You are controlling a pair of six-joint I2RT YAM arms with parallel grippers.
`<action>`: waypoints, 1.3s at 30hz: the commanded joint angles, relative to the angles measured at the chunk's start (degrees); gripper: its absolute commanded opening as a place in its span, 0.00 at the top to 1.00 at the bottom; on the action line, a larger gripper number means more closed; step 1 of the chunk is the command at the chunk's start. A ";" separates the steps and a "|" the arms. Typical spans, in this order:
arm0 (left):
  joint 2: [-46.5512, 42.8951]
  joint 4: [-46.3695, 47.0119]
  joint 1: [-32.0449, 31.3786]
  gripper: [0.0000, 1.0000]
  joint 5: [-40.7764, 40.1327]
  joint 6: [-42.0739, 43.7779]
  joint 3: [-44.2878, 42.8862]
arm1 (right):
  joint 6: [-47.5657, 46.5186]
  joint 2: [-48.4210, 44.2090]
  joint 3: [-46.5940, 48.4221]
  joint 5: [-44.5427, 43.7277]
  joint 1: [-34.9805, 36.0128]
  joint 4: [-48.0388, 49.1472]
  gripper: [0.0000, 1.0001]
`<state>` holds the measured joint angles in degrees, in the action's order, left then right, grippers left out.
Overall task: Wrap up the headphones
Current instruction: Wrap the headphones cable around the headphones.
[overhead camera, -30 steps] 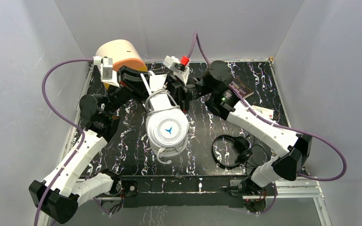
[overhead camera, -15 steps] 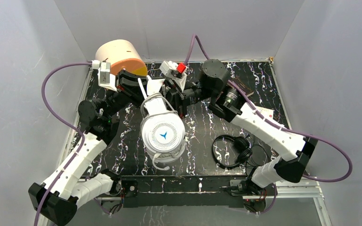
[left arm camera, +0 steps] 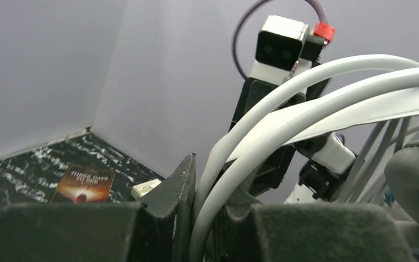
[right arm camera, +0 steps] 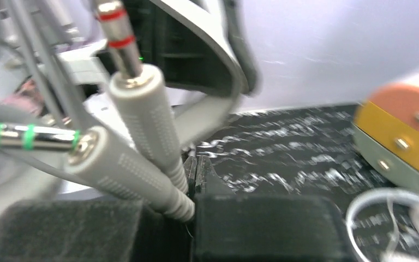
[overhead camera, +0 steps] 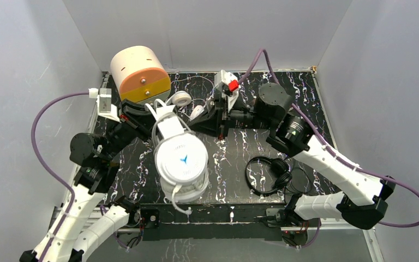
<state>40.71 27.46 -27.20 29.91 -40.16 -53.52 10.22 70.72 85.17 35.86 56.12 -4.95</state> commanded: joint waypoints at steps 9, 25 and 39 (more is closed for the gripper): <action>-7.65 -27.02 0.09 1.00 -11.00 -3.18 -1.40 | 2.04 -4.61 -5.78 -30.85 -6.36 -8.31 0.96; -3.48 -38.12 0.13 1.00 -7.76 -6.33 -1.10 | 13.02 1.52 -11.47 -1.55 -23.38 -6.95 0.99; -7.12 -40.12 0.13 1.00 -5.19 -18.80 12.17 | 18.47 4.63 -15.00 5.69 -25.95 -2.07 0.97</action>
<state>34.89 -14.61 -26.85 18.63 -53.32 -43.53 28.73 76.27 69.52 41.98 31.48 -11.60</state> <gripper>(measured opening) 0.119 0.057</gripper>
